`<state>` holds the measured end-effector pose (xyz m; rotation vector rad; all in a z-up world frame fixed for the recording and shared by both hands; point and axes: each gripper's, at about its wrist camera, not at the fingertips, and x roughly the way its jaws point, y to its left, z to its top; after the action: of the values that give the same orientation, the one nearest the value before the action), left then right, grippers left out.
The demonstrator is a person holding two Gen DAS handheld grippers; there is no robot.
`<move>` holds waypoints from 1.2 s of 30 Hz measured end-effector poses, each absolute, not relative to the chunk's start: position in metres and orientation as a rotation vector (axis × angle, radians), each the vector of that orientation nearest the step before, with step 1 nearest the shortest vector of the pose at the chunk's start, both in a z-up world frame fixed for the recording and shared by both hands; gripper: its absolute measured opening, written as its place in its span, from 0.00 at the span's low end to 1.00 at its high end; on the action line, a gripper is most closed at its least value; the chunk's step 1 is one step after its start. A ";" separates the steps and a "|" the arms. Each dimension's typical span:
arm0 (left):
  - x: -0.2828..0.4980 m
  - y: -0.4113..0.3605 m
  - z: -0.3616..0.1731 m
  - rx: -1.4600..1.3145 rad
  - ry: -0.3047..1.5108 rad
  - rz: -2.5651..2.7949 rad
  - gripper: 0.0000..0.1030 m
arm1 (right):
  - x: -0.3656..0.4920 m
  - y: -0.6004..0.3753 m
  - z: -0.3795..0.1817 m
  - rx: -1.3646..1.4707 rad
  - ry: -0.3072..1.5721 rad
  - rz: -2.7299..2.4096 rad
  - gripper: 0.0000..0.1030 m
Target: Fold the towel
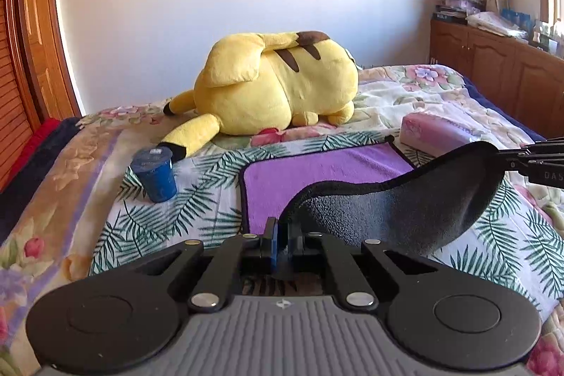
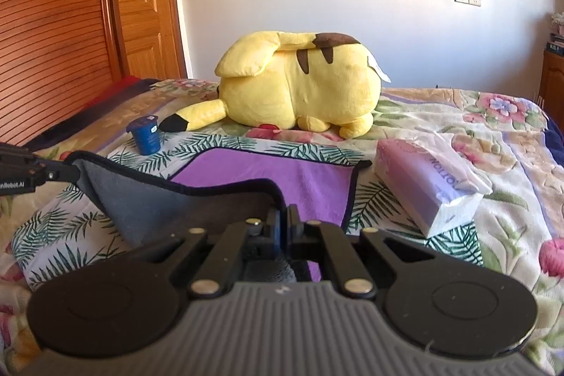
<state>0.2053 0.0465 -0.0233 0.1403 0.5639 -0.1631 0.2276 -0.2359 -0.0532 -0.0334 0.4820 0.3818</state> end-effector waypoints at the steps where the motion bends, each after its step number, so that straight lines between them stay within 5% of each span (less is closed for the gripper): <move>1: 0.207 0.046 -0.023 0.142 0.562 -0.164 0.05 | 0.229 -0.236 -0.052 -0.037 0.479 0.381 0.04; 36: 0.280 0.033 -0.029 0.214 0.562 -0.183 0.05 | 0.282 -0.239 -0.054 -0.100 0.451 0.354 0.04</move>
<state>0.2798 0.0331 -0.0290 0.2139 0.5620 -0.1834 0.2820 -0.2394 -0.0542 -0.1001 0.4514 0.3538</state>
